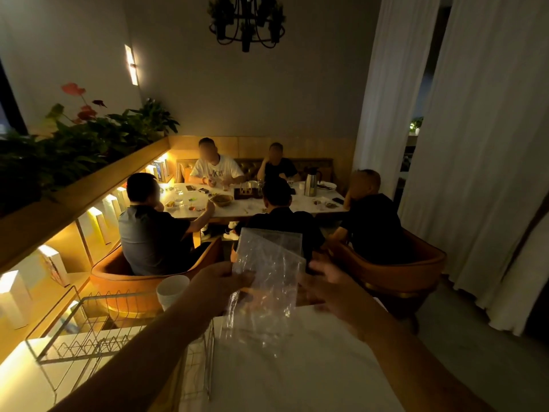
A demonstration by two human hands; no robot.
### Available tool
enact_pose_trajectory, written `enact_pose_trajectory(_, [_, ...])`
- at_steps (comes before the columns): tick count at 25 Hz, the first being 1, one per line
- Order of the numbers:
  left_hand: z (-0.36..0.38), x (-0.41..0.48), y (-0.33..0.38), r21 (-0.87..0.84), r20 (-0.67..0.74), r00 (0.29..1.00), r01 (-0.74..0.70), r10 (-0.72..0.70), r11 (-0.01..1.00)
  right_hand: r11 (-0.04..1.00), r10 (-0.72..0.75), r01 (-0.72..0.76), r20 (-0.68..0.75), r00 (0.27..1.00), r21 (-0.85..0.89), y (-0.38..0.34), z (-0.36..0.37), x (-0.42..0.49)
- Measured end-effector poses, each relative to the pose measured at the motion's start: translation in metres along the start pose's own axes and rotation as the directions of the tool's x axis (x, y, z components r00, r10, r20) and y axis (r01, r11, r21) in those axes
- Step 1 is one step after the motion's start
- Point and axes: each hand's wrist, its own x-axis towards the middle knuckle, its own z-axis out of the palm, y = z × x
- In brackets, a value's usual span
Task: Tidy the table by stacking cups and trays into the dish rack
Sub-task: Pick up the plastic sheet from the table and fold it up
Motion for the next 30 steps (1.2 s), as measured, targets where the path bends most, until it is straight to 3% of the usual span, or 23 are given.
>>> enact_pose_trajectory(2, [0.005, -0.003, -0.001, -0.128, 0.025, 1.000, 0.018, -0.015, 0.992, 0.991, 0.044, -0.070, 0.211, 0.976, 0.115, 0.010, 0.006, -0.004])
enact_pose_trajectory(3, [0.007, -0.004, -0.002, -0.146, 0.030, 0.999, 0.021, -0.017, 0.989, 0.984, 0.015, -0.056, 0.238, 0.971, 0.167, 0.014, 0.009, -0.004])
enact_pose_trajectory(8, [0.008, -0.008, -0.008, 0.055, 0.100, 0.995, -0.017, 0.012, 0.998, 0.972, -0.045, 0.022, 0.092, 0.995, 0.236, 0.013, 0.015, 0.000])
enact_pose_trajectory(11, [0.008, -0.009, -0.018, 0.123, 0.135, 0.991, -0.042, 0.025, 0.992, 0.968, -0.044, 0.012, 0.123, 0.991, 0.252, 0.019, 0.015, -0.003])
enact_pose_trajectory(15, [0.006, -0.008, -0.028, 0.045, 0.170, 0.985, 0.001, -0.008, 0.999, 0.940, -0.021, -0.023, 0.125, 0.992, 0.340, 0.027, 0.015, -0.004])
enact_pose_trajectory(18, [0.008, -0.008, -0.033, 0.187, 0.064, 0.997, -0.049, 0.038, 0.981, 0.984, -0.021, 0.005, 0.089, 0.996, 0.176, 0.033, 0.010, -0.003])
enact_pose_trajectory(22, [0.010, -0.019, -0.034, 0.495, -0.183, 0.948, -0.139, 0.259, 0.858, 0.984, -0.071, 0.083, 0.078, 0.994, -0.155, 0.038, 0.003, -0.001])
enact_pose_trajectory(24, [0.012, -0.028, -0.037, 0.738, -0.116, 0.922, -0.168, 0.369, 0.654, 0.880, -0.129, 0.204, 0.197, 0.972, -0.428, 0.046, 0.008, -0.002])
enact_pose_trajectory(26, [0.019, -0.038, -0.046, 0.843, 0.016, 0.945, -0.188, 0.326, 0.504, 0.704, -0.153, 0.348, 0.346, 0.926, -0.619, 0.057, 0.024, -0.002])
enact_pose_trajectory(28, [0.024, -0.047, -0.062, 0.918, 0.093, 0.971, -0.169, 0.221, 0.359, 0.638, -0.136, 0.405, 0.422, 0.896, -0.655, 0.070, 0.050, -0.002])
enact_pose_trajectory(30, [0.021, -0.058, -0.076, 0.934, 0.075, 0.985, -0.124, 0.156, 0.334, 0.594, -0.133, 0.454, 0.476, 0.870, -0.664, 0.080, 0.075, -0.002])
